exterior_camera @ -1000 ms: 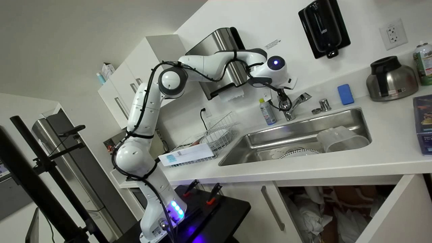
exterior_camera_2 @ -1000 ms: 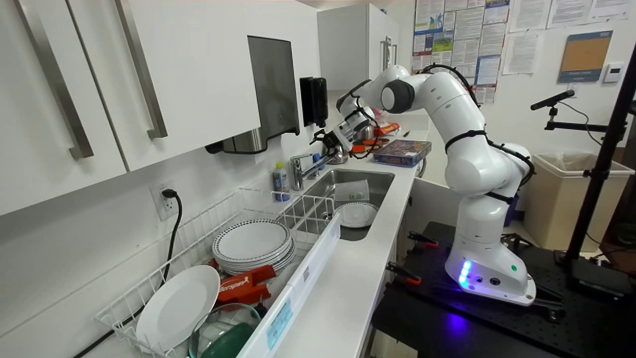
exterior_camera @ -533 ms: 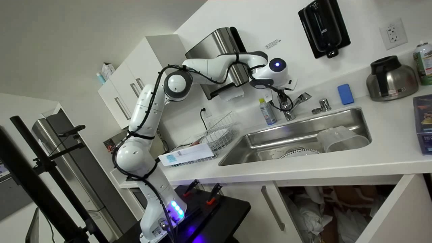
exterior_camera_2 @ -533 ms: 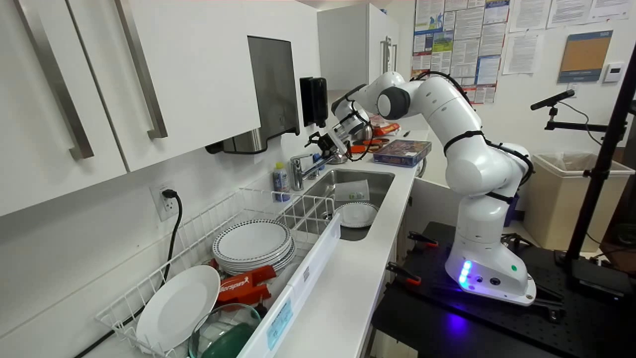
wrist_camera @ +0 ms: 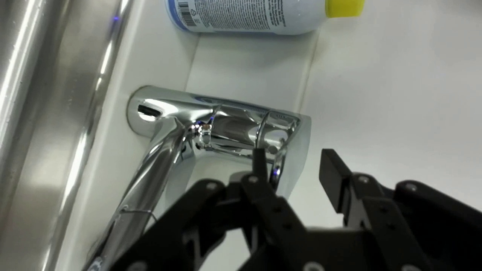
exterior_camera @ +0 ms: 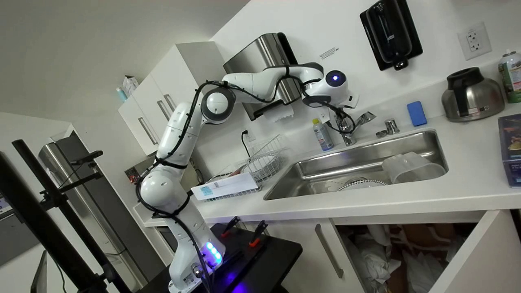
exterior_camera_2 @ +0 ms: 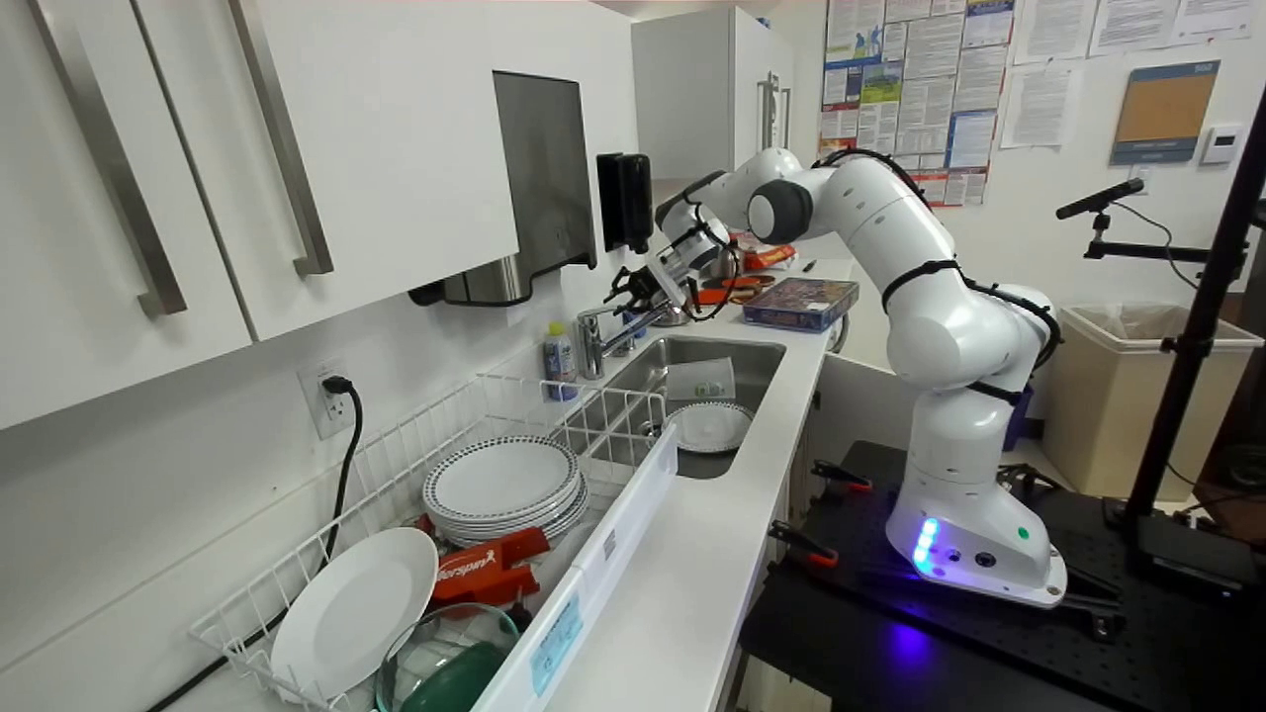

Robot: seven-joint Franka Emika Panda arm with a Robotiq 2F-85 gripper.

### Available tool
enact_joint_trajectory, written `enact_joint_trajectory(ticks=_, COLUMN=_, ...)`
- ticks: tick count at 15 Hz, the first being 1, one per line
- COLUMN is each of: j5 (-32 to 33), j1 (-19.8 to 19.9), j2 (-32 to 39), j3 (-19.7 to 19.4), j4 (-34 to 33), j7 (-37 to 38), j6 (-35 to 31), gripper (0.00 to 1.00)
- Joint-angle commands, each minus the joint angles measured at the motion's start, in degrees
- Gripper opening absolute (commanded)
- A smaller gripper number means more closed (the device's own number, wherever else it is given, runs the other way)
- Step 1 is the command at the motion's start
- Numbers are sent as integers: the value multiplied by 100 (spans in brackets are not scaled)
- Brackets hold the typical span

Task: Move the faucet to the right, push the faucet handle upwards

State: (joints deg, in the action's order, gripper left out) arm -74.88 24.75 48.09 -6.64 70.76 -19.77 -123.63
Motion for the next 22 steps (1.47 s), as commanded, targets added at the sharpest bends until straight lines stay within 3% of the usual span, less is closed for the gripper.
enact_joint_trajectory(ticks=1, j5=81, j1=-114, j2=56, j3=-51, j4=-185, j7=179, j6=-227, gripper=12)
enact_joint_trajectory(ticks=3, j5=113, j1=-160, j2=-29, j3=-76, j4=-108, j7=153, j6=-342, gripper=1)
enact_joint_trajectory(ticks=9, j5=258, j1=-353, j2=-358, j3=-209, j4=-41, j7=202, j6=-627, gripper=2)
enact_joint_trajectory(ticks=15, j5=885, j1=-621, j2=-389, j3=-551, j4=-173, j7=983, j6=-667, gripper=2)
enact_joint_trajectory(ticks=16, j5=994, j1=-691, j2=-401, j3=-626, j4=-175, j7=1091, j6=-697, gripper=15)
enact_joint_trajectory(ticks=17, j5=1102, j1=-740, j2=-415, j3=-686, j4=-169, j7=1192, j6=-689, gripper=36)
enact_joint_trajectory(ticks=22, j5=2061, j1=-1001, j2=-927, j3=-1307, j4=132, j7=1626, j6=-520, gripper=73)
